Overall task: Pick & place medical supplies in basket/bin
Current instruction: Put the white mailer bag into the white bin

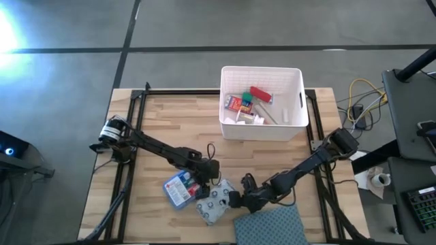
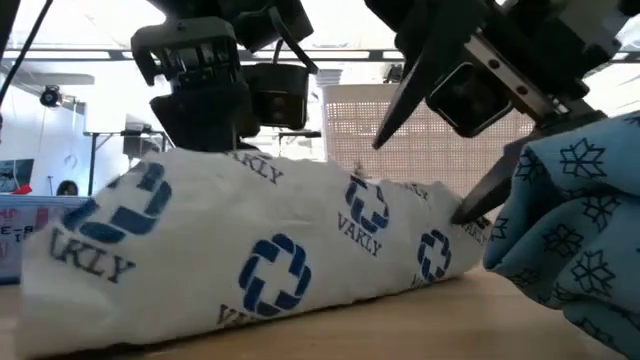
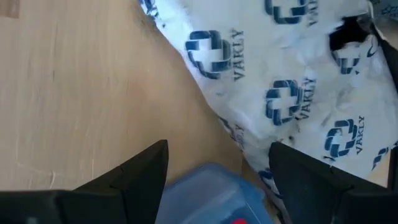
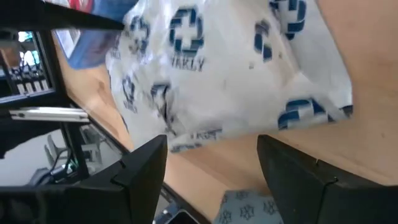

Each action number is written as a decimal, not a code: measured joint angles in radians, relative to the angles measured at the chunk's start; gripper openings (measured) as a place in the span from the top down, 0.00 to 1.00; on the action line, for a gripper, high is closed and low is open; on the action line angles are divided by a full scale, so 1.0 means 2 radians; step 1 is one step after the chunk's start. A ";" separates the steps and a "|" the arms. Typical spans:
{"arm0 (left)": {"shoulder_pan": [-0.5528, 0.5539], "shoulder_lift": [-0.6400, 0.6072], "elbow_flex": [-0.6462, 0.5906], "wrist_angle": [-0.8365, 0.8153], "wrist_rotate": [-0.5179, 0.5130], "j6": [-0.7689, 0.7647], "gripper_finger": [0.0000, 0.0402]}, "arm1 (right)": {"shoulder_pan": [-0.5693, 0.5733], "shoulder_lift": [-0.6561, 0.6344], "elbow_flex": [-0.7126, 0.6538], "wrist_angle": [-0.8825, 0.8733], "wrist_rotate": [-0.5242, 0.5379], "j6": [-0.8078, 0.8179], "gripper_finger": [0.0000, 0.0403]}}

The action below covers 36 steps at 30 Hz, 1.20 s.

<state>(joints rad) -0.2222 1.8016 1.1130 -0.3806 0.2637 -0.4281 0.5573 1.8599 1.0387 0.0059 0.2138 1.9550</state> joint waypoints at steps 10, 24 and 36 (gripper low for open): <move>0.000 -0.005 0.000 0.001 -0.001 0.000 0.36 | 0.003 0.000 -0.011 -0.005 0.002 0.012 0.40; 0.000 -0.001 -0.061 0.092 -0.001 0.001 0.36 | -0.007 0.001 -0.019 -0.006 0.032 0.014 0.40; 0.000 0.004 -0.084 0.115 -0.010 -0.005 0.36 | -0.030 -0.003 -0.014 0.001 0.021 -0.026 0.40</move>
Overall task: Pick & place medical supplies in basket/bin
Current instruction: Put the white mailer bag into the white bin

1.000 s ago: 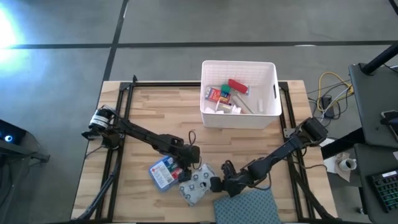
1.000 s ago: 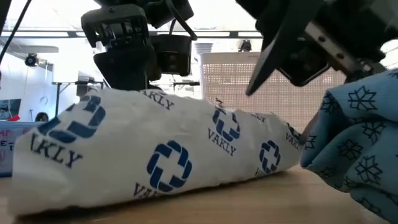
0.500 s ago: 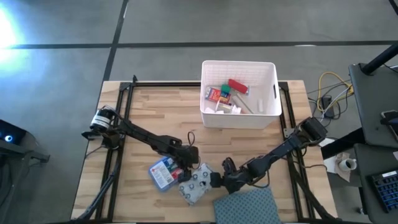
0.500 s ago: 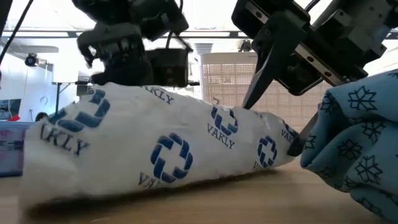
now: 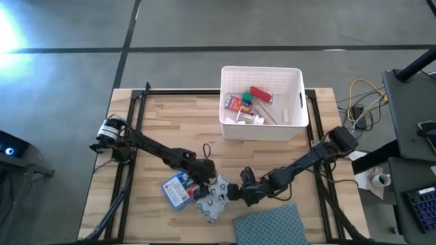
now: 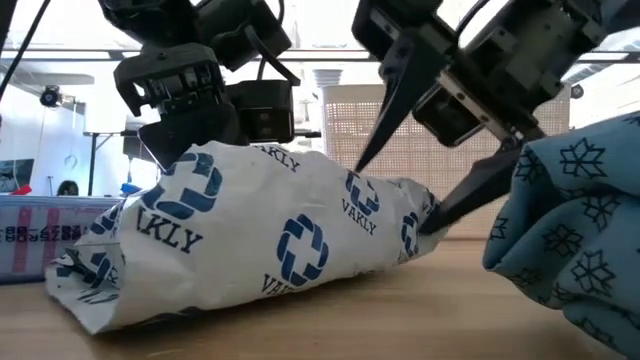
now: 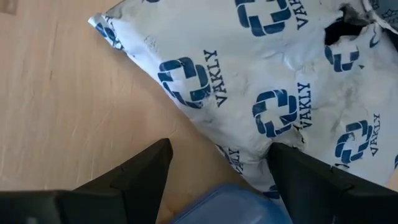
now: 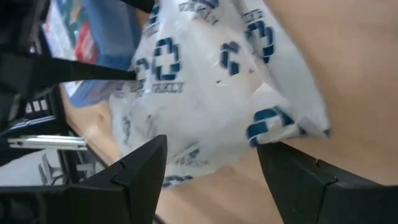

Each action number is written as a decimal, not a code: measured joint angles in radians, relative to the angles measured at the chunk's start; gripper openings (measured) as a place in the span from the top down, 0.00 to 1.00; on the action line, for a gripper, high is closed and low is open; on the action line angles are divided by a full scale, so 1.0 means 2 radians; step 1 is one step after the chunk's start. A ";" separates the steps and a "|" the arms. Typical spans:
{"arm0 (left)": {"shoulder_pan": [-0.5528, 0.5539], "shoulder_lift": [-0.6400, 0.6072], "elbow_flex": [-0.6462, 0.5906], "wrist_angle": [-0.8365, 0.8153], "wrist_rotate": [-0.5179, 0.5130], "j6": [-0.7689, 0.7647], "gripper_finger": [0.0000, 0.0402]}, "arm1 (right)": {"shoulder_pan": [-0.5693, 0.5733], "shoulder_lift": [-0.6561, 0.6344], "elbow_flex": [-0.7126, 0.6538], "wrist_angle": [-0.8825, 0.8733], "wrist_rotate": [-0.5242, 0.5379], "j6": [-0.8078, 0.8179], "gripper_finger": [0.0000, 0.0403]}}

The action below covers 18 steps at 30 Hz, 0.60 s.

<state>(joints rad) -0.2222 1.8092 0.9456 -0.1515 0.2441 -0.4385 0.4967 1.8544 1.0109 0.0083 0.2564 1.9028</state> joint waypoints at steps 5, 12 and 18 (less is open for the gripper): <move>0.000 0.001 -0.001 0.001 -0.004 -0.003 0.36 | 0.027 -0.011 0.005 -0.005 0.002 0.021 0.40; 0.000 0.001 -0.002 0.002 -0.005 -0.004 0.36 | 0.056 -0.012 0.004 -0.044 0.017 0.079 0.40; 0.000 0.002 -0.005 0.005 -0.007 -0.004 0.36 | 0.049 0.006 0.001 -0.050 0.031 0.087 0.40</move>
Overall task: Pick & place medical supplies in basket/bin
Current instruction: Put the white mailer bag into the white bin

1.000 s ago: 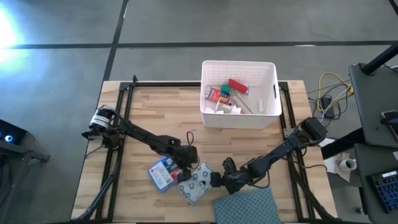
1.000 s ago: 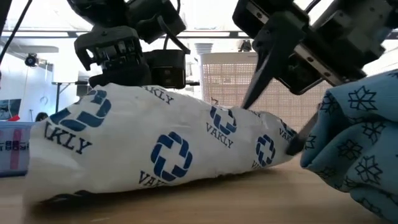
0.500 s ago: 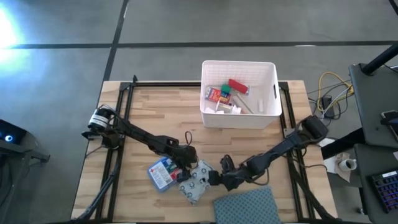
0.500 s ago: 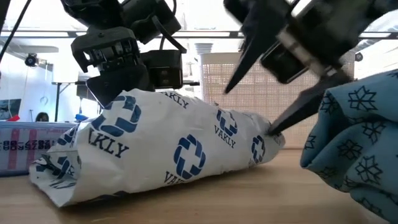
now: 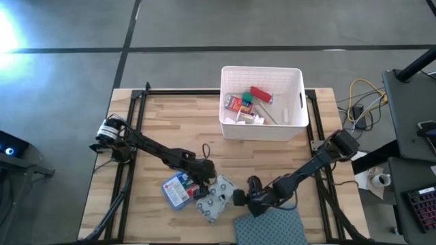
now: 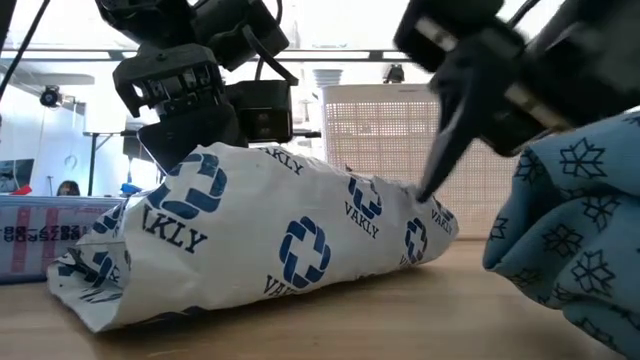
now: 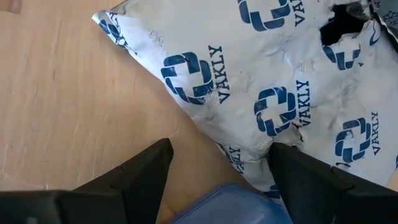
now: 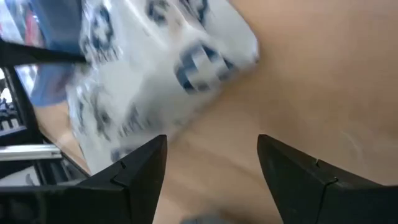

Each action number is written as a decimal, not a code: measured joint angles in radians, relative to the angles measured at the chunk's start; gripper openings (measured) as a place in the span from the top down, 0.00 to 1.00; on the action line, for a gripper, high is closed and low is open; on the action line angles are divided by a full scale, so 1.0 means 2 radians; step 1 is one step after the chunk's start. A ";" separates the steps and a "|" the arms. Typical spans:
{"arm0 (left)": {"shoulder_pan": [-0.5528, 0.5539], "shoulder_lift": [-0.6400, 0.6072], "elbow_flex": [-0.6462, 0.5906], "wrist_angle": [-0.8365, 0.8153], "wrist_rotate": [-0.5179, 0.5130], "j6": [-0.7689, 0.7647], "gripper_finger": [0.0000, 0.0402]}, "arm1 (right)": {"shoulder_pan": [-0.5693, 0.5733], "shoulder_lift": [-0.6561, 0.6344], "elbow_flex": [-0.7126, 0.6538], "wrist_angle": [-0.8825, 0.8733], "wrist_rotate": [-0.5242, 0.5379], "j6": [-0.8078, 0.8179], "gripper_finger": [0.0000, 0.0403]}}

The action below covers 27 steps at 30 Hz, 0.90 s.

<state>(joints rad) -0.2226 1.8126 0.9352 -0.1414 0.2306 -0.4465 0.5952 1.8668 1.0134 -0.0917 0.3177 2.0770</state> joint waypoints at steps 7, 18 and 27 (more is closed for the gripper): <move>0.000 0.000 -0.008 0.001 -0.001 0.000 0.36 | -0.004 0.009 -0.001 0.046 0.042 -0.012 0.40; 0.000 0.000 -0.022 0.001 -0.002 -0.010 0.36 | 0.005 0.010 -0.002 0.051 0.060 -0.029 0.20; 0.000 0.000 -0.021 0.004 -0.002 -0.014 0.36 | -0.003 0.054 -0.001 0.130 0.079 -0.027 0.11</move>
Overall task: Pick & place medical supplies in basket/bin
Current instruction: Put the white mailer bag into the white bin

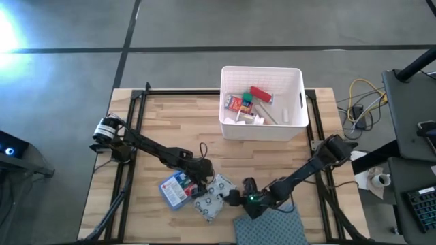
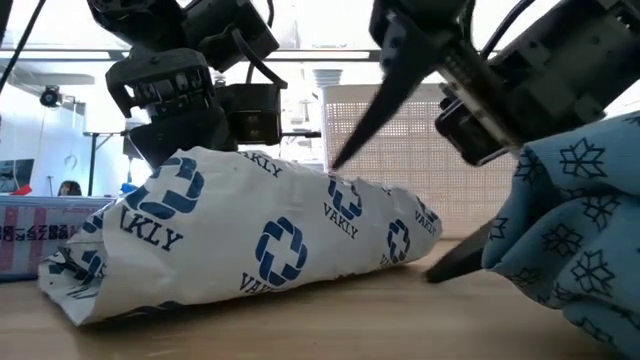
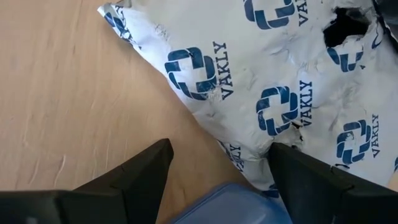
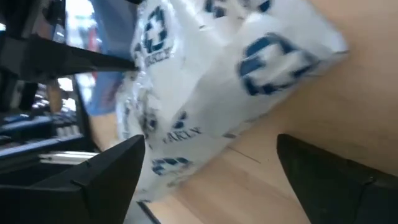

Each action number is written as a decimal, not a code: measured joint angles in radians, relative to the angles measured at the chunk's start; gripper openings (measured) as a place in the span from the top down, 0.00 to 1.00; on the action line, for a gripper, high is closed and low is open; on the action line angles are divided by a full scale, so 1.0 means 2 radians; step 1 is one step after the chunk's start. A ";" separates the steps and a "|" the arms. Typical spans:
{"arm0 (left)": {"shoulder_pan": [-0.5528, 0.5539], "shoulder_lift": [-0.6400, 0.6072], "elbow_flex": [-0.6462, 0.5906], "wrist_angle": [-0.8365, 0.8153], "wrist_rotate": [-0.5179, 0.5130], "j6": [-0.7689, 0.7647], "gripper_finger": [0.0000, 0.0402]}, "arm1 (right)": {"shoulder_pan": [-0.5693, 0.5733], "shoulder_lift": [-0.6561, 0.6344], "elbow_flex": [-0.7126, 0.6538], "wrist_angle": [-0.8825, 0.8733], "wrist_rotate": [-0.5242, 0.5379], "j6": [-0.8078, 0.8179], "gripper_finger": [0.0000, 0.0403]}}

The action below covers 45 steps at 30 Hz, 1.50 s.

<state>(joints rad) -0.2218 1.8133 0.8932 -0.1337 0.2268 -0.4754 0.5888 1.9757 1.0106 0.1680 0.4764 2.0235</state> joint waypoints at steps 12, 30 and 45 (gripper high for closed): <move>0.000 0.000 0.002 0.001 0.002 -0.009 0.36 | -0.016 0.014 0.007 -0.013 0.048 0.078 0.11; 0.000 0.000 0.014 0.001 0.004 -0.010 0.36 | -0.079 0.020 0.056 -0.044 0.008 -0.114 0.23; 0.004 -0.025 0.092 -0.084 -0.017 0.000 0.36 | -0.081 -0.020 0.070 -0.077 0.004 -0.196 0.58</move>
<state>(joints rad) -0.2146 1.7640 1.0771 -0.3013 0.1920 -0.4748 0.4268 1.9363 1.1498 0.0131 0.4847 1.6312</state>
